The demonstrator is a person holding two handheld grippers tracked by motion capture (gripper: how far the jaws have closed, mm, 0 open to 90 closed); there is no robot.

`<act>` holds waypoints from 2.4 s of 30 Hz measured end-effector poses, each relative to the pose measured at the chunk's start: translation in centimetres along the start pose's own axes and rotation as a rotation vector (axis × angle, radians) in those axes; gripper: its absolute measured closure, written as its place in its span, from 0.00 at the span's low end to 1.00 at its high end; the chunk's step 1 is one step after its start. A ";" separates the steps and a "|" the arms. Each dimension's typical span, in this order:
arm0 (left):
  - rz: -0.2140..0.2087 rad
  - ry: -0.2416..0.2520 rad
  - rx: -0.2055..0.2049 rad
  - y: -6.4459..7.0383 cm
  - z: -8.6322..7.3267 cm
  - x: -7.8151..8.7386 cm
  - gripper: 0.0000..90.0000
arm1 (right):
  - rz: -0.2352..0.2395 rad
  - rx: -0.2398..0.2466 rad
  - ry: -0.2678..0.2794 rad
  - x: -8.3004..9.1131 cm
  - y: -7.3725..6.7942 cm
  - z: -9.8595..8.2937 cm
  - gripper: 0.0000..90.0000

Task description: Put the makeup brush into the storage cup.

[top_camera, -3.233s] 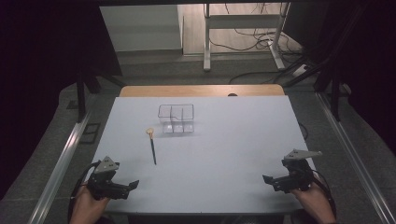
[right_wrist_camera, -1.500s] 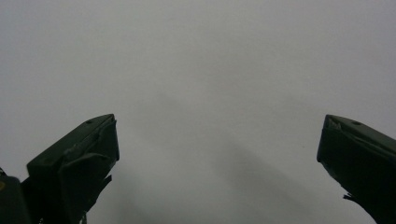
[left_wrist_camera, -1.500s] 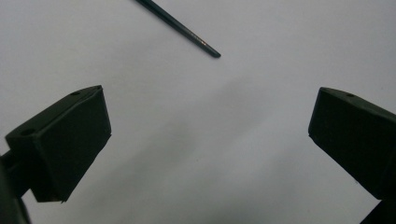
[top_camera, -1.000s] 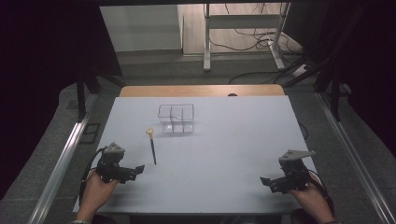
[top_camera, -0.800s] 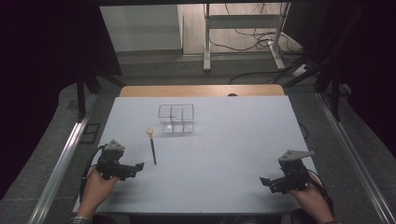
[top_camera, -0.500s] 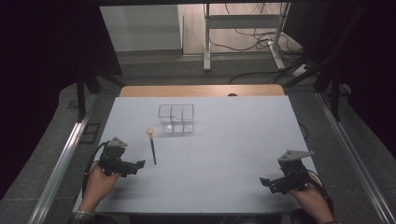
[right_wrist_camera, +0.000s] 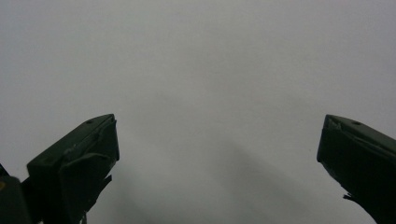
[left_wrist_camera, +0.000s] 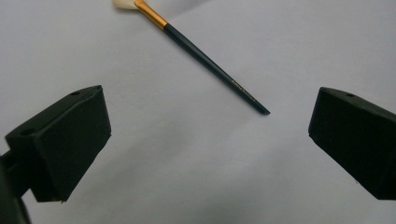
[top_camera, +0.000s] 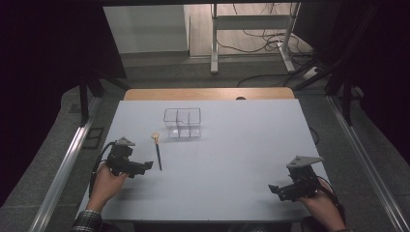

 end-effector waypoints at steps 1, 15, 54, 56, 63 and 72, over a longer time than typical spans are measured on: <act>-0.002 0.002 0.008 -0.1 0.2 -0.2 0.00 | -0.001 0.002 -0.002 0.0 0.0 0.0 0.00; 0.009 -0.044 0.009 -1.0 1.8 -1.3 0.00 | -0.003 -0.004 -0.009 0.0 0.0 -0.1 0.00; 0.073 -0.214 0.001 -1.0 5.8 -5.1 0.01 | -0.003 -0.003 -0.019 -0.1 0.0 -0.1 0.00; 0.077 -0.219 -0.003 -1.0 6.2 -5.2 0.01 | -0.002 -0.002 -0.019 -0.1 0.0 -0.2 0.00; 0.076 -0.223 -0.004 -0.6 7.5 -5.5 0.01 | -0.001 0.000 -0.021 -0.1 0.0 -0.2 0.00; 0.113 -0.257 0.002 -0.7 7.7 -6.4 0.06 | -0.002 0.010 -0.027 -0.2 -0.1 -0.2 0.00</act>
Point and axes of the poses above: each handheld gripper's, and its own axes: x roughly backward along the jaws, z roughly out of its top, y roughly to its right, the point moved 7 cm from there along -x, roughly forward along the jaws, and after that the axes turned 2 degrees about -y, right-handed, at the moved point
